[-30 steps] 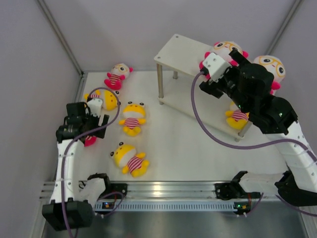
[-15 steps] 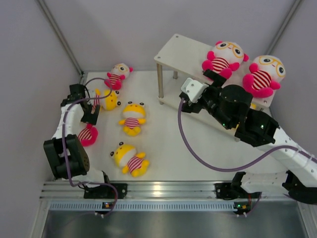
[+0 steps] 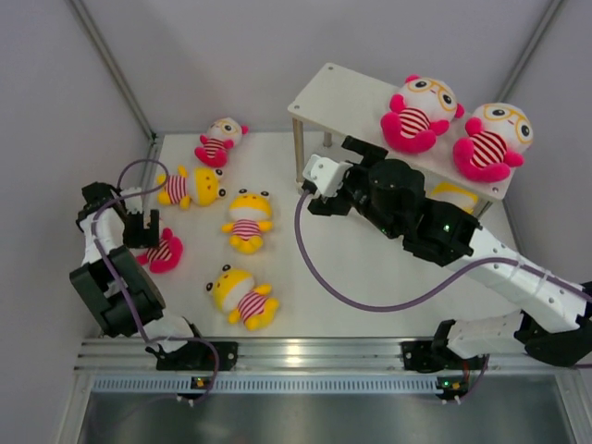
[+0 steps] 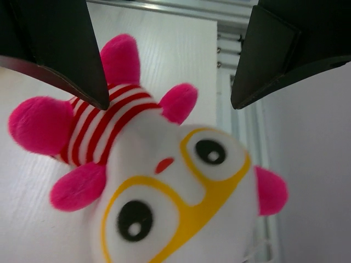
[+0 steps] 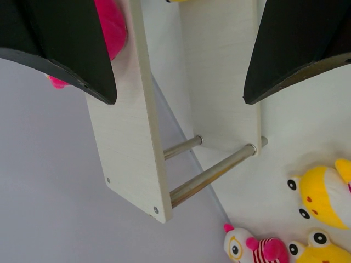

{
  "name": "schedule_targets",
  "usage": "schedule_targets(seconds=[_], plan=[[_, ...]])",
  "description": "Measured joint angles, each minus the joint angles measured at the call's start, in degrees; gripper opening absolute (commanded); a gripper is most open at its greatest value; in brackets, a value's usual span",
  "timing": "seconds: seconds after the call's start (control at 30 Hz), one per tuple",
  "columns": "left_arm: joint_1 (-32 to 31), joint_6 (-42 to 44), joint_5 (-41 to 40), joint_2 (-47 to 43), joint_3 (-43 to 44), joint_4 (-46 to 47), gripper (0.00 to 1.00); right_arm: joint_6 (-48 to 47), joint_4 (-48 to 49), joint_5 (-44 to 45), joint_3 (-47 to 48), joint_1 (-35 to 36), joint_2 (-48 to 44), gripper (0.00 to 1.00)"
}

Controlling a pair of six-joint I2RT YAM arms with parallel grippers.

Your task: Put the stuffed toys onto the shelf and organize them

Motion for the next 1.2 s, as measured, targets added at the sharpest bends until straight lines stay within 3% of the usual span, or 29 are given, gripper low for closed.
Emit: schedule_targets(seconds=[0.1,0.17,0.2,0.3,0.53,0.7,0.9,1.03,1.2], plan=[[-0.24,0.28,4.87,4.57,1.07,0.33,0.97,0.0,0.11,0.0,-0.04,0.15,1.73,0.99],[-0.24,0.09,7.02,8.52,2.75,0.39,0.87,0.02,0.28,-0.07,-0.46,0.26,2.38,0.99],[-0.04,-0.44,7.85,10.8,3.82,0.52,0.64,0.09,0.37,-0.24,-0.79,0.28,2.54,0.99],[0.83,-2.19,10.12,14.91,5.66,0.74,0.09,0.87,0.44,-1.66,-1.11,0.28,3.13,0.99],[2.36,-1.97,13.73,8.81,0.79,2.23,0.04,4.48,2.69,-8.94,-4.15,0.98,3.5,0.99],[2.25,-1.66,15.98,-7.02,-4.55,0.55,0.04,6.51,3.96,-13.86,-7.28,1.86,3.91,0.99],[2.16,-1.81,24.41,-26.16,-3.26,-1.6,0.04,11.3,12.24,-24.68,-9.09,2.12,5.86,1.0],[-0.24,-3.56,30.03,-29.68,-3.15,-3.17,0.04,15.5,24.46,-36.76,-10.62,2.14,10.91,0.99],[-4.74,-4.94,36.76,-29.77,-2.29,-6.56,0.04,18.53,28.87,-45.7,-4.0,2.12,23.96,0.94]])
